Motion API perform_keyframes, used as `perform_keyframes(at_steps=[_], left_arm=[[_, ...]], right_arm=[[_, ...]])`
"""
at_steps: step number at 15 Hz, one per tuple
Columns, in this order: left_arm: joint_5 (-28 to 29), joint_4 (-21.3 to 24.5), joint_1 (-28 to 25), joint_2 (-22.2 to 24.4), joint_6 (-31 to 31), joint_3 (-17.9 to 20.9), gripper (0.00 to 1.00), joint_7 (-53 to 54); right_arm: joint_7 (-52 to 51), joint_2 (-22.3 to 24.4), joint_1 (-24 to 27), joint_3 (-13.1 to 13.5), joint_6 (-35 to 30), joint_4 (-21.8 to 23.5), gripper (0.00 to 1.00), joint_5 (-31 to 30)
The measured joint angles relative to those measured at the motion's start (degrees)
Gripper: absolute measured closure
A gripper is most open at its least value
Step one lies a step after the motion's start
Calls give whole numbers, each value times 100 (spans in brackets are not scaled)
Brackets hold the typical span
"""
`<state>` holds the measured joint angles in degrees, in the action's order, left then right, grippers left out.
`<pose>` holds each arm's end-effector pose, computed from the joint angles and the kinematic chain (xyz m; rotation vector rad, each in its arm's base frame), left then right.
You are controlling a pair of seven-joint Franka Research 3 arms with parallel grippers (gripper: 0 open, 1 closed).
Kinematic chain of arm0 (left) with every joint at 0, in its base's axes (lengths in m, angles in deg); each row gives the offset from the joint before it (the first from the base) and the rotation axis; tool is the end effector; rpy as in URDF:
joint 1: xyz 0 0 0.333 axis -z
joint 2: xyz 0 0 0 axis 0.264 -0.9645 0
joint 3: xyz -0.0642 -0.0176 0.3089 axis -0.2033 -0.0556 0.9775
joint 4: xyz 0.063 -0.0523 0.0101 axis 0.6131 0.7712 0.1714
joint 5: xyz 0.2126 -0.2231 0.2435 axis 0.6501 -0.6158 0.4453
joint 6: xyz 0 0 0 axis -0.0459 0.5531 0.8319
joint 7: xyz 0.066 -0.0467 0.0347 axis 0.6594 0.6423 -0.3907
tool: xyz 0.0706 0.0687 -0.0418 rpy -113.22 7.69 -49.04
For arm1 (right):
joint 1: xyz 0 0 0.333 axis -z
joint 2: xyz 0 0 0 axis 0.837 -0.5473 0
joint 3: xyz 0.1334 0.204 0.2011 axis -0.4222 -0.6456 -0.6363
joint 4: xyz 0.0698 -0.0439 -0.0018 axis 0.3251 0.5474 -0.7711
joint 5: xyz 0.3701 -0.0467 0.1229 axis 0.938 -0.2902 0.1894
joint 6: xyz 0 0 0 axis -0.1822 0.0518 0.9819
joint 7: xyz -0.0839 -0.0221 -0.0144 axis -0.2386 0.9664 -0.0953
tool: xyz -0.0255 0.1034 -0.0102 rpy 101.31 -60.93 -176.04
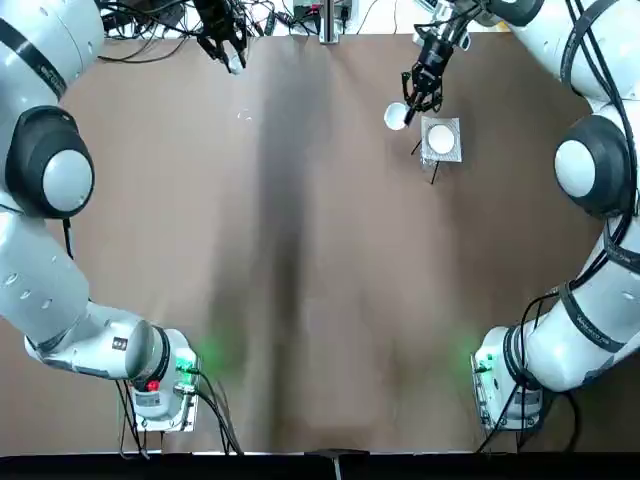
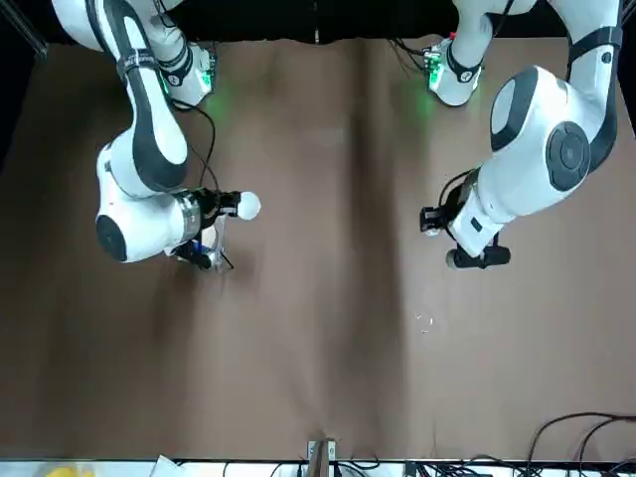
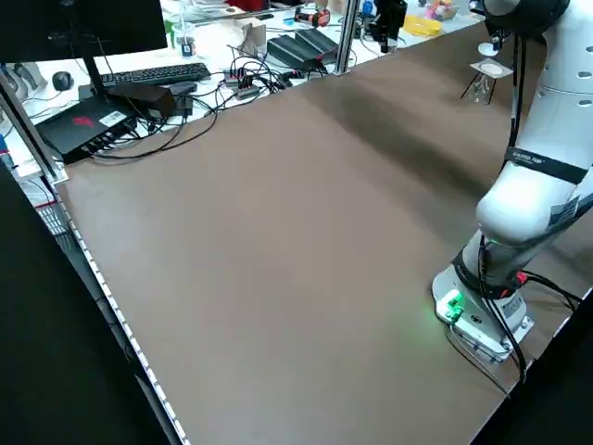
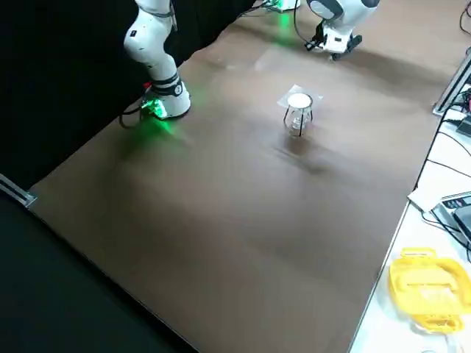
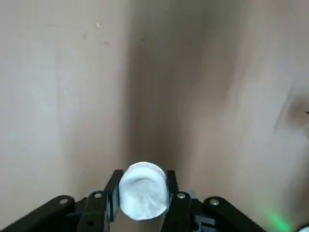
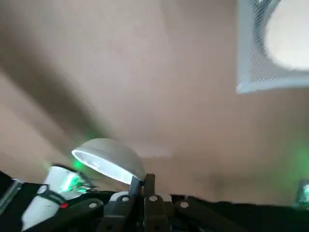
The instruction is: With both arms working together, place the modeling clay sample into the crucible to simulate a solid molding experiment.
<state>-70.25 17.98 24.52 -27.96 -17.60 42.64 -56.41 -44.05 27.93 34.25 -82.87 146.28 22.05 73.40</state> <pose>0.5923 -0.2343 0.4944 2.8979 0.1181 -0.2512 0.5685 0.2477 0.3846 -2.6129 0.3991 0.8911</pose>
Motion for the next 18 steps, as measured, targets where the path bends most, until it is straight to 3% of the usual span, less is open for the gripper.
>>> perform_keyframes(at_steps=[7, 14, 18], left_arm=[[-64, 0, 87, 3, 2, -583, 59, -971], [-727, 0, 127, 1, -50, -794, 59, -1894], [-831, 0, 130, -13, -229, -1093, 59, -2440]], right_arm=[[1407, -12, -862, -11, 411, -183, 95, 827], [1625, -568, -1292, -11, 952, -764, 96, 1278], [1628, -714, -1540, -17, 1197, -922, 96, 1318]])
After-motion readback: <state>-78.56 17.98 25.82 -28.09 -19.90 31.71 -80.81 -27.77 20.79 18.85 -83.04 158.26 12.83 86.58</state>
